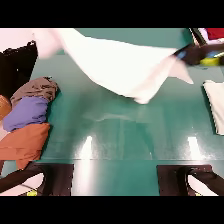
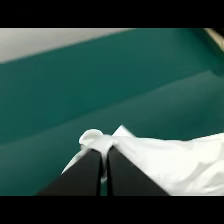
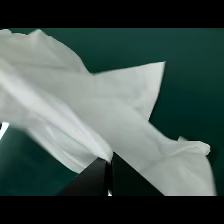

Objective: Fold the shirts.

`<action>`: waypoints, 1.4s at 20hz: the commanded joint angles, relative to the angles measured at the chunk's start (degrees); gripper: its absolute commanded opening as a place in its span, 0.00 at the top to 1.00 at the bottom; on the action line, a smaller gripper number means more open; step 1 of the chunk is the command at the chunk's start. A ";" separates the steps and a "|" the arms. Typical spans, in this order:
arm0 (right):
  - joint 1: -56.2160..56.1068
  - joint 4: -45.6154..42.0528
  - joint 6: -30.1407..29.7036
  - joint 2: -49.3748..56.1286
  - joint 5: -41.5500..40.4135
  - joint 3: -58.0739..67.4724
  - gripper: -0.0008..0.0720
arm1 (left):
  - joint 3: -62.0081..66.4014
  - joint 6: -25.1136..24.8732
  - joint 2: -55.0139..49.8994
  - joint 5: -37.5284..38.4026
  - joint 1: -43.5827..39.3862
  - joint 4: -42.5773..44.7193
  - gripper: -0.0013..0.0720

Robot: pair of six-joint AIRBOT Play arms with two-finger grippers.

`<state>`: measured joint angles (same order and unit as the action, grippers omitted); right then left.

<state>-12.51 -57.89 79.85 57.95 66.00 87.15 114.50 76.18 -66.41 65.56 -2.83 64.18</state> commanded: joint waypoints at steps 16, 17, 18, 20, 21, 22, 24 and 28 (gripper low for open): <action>10.54 -0.81 2.67 10.82 13.66 22.60 0.97 | -3.10 -1.18 2.73 -3.74 0.02 8.15 0.94; 9.40 -0.87 2.64 14.21 13.44 19.87 0.97 | -4.13 -1.18 -1.25 -1.79 0.00 8.09 0.94; 8.66 -0.90 2.62 17.84 12.74 17.53 0.97 | -5.25 -1.16 -5.68 -0.11 0.02 8.09 0.94; 7.89 -0.87 2.56 24.63 9.05 13.73 0.97 | -7.87 -1.09 -14.19 0.61 0.02 8.04 0.94; 7.78 -0.83 2.38 27.89 6.82 12.66 0.97 | -8.92 -1.14 -18.18 -0.17 0.02 8.07 0.94; 7.37 -0.70 1.51 31.06 4.90 12.15 0.97 | -9.68 -1.11 -22.49 -1.51 0.02 7.67 0.94; 6.91 -0.55 0.61 36.81 2.08 12.15 0.97 | -9.79 -1.11 -29.86 -3.23 0.00 7.19 0.94; 5.64 -0.55 0.63 44.28 0.07 14.16 0.97 | -9.77 -0.92 -37.59 -4.72 0.02 6.97 0.94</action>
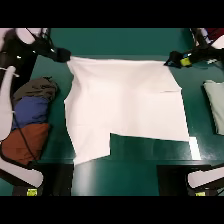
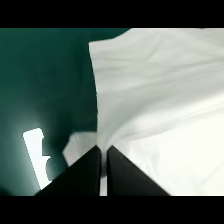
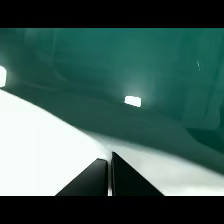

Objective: Fold the shirts.

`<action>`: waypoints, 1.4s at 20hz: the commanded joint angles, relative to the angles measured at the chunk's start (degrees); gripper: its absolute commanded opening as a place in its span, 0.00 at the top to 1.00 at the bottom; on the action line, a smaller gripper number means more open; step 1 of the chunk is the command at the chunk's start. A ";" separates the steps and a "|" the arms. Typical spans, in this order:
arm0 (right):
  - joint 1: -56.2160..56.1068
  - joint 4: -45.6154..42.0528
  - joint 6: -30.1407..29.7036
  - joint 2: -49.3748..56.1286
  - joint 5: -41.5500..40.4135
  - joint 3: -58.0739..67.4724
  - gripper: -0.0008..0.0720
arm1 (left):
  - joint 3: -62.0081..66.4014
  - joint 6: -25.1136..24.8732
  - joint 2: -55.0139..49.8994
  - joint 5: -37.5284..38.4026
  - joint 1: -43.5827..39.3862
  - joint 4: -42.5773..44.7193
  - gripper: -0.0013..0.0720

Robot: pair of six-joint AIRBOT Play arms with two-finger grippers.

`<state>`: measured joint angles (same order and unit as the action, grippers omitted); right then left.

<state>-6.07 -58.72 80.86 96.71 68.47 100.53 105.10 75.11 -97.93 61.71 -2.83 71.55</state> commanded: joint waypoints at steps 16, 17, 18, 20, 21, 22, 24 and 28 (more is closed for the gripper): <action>10.75 0.17 -4.00 -19.37 12.50 -16.74 0.43 | -33.64 7.15 21.33 13.40 9.46 0.04 0.15; 11.50 0.17 -4.00 -21.59 12.04 -19.69 0.43 | -40.52 7.45 25.07 12.02 9.46 -0.09 0.15; 12.28 0.22 -4.00 -23.71 11.39 -22.49 0.43 | -47.50 7.43 28.72 10.60 9.46 -1.29 0.15; 13.25 0.48 -3.98 -26.91 9.84 -26.67 0.43 | -58.58 7.39 33.88 7.13 9.46 -5.07 0.15; 13.20 0.68 -3.98 -28.30 9.09 -28.46 0.43 | -62.88 7.30 35.50 5.75 9.46 -7.08 0.15; 13.20 0.68 -3.98 -29.38 8.85 -29.75 0.43 | -65.92 7.10 36.26 4.81 9.46 -8.26 0.15; 13.18 0.68 -3.98 -30.97 8.85 -31.26 0.43 | -70.14 6.95 36.44 3.10 9.46 -9.01 0.15; 13.20 0.68 -3.96 -32.65 9.16 -31.95 0.43 | -73.99 5.81 36.44 -2.01 9.46 -13.46 0.15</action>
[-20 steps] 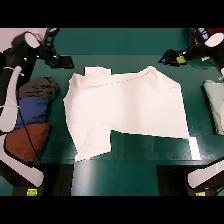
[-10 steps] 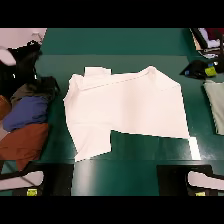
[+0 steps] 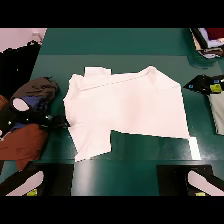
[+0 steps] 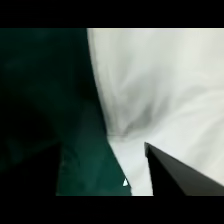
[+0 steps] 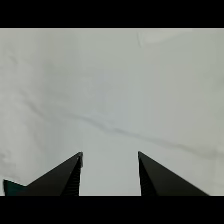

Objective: Fold the shirts.

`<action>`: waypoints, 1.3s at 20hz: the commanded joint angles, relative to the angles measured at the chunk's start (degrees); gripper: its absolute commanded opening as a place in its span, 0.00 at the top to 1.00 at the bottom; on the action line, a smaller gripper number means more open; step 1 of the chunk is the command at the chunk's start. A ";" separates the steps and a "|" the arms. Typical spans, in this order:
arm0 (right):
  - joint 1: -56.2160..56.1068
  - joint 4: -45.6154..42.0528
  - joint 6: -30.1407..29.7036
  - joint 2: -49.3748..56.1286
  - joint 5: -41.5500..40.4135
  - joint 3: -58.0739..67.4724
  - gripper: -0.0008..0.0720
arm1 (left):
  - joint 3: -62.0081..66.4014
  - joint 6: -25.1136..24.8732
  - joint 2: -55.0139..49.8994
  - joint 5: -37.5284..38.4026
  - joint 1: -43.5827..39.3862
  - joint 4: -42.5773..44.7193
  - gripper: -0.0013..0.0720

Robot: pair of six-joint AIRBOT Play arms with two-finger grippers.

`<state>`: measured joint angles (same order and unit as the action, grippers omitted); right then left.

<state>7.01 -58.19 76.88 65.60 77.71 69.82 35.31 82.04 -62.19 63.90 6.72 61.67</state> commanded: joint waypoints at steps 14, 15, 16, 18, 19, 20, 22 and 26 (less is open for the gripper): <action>8.85 -14.69 1.11 -5.42 7.56 -11.43 0.42 | 4.48 -6.05 -0.15 -3.28 -9.29 -8.09 0.94; 12.28 -16.59 1.09 -6.62 7.56 -15.41 0.25 | 5.64 -6.03 -0.15 -3.21 -9.29 -8.09 0.94; 15.69 -17.29 1.07 -7.34 7.63 -19.10 0.12 | 6.56 -6.03 -0.15 -3.23 -9.29 -8.11 0.94; 23.04 -15.85 1.05 -7.21 7.34 -26.49 0.15 | 7.08 -6.01 -0.17 -3.91 -9.31 -8.33 0.94; 25.46 -14.75 0.90 -6.67 6.78 -29.20 0.26 | 7.08 -6.01 -0.17 -3.91 -9.29 -8.33 0.94; 27.26 -13.27 -0.46 -5.95 5.88 -31.43 0.30 | 7.08 -6.01 -0.17 -3.87 -9.29 -8.31 0.94; 28.92 -10.03 -1.16 -4.20 3.06 -34.56 0.31 | 7.08 -6.01 -0.17 -3.85 -9.29 -8.28 0.94; 23.82 -8.74 -1.07 0.00 -2.19 -35.52 0.37 | 7.08 -5.99 -0.17 -3.87 -9.29 -8.31 0.94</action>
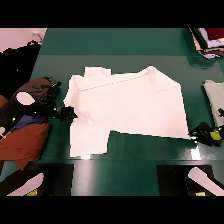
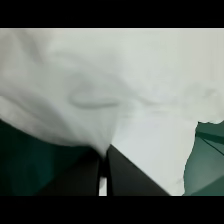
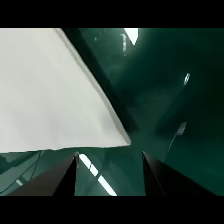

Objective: Fold the shirts.

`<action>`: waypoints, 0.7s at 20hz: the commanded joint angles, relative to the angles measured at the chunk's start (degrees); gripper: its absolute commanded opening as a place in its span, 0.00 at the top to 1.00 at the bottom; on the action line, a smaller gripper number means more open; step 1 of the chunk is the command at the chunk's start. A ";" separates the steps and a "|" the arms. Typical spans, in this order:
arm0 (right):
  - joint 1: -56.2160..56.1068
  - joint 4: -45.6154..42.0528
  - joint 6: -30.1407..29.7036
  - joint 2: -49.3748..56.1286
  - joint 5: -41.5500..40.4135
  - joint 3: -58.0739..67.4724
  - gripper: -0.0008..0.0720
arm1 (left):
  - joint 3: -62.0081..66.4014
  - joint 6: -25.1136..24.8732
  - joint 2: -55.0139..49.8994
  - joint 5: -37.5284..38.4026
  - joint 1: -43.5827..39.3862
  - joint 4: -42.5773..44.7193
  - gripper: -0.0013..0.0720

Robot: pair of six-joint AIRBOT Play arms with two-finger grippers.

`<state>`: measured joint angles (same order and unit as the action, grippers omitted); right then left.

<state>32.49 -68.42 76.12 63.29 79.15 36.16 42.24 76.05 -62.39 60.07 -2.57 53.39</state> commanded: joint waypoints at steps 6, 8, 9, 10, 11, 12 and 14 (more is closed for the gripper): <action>-9.66 1.40 -0.09 1.42 -9.44 -1.73 0.84 | 0.87 0.00 0.22 0.66 0.00 1.11 0.95; -10.56 1.40 -0.11 -2.23 -10.47 -1.62 0.97 | 2.86 0.66 2.19 1.09 0.00 2.67 0.95; -10.62 1.44 -0.09 -4.24 -10.23 -0.98 0.97 | 4.39 1.79 3.72 1.46 0.00 4.24 0.95; -10.60 1.53 -0.09 -6.51 -9.46 0.61 0.97 | 6.64 2.89 5.66 2.34 0.00 6.05 0.95; -10.60 1.53 -0.09 -8.68 -8.46 2.97 0.97 | 9.42 3.72 7.58 3.67 0.00 7.50 0.95; -10.60 2.19 -0.09 -11.04 -7.80 6.29 0.97 | 13.18 3.98 9.62 5.27 0.00 8.39 0.95; -10.60 6.14 -0.09 -15.52 -7.67 14.51 0.97 | 22.29 4.13 13.14 7.52 0.00 8.83 0.95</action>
<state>22.20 -65.87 75.94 53.32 70.89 43.00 55.55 78.91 -53.60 64.49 -2.61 59.77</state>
